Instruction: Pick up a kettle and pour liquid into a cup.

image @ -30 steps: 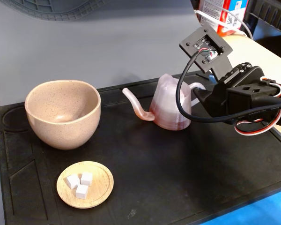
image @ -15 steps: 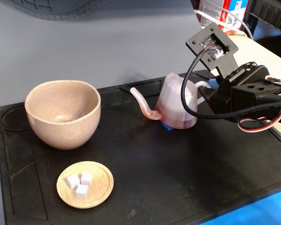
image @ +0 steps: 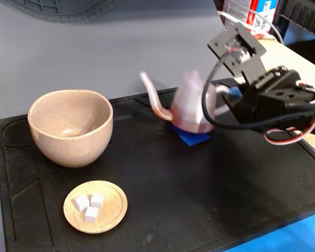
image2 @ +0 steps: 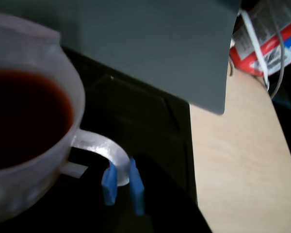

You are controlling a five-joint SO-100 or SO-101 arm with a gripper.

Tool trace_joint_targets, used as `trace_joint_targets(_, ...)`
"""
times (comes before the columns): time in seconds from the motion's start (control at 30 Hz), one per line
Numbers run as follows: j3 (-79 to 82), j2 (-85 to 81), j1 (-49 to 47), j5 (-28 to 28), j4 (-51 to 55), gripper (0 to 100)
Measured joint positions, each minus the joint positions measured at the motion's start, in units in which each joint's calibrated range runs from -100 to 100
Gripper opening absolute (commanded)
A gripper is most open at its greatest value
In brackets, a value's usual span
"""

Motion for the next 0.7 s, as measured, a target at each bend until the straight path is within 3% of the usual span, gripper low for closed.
trace_joint_targets(0.33, -8.5, 0.0, -2.9, 0.0, 0.8, 0)
trace_joint_targets(0.43, -8.5, -3.0, -2.9, 0.0, 7.5, 0)
trace_joint_targets(0.57, -8.9, -5.4, -2.6, 0.0, 8.5, 0)
trace_joint_targets(0.7, -17.1, -5.3, -5.0, 0.1, 14.9, 0)
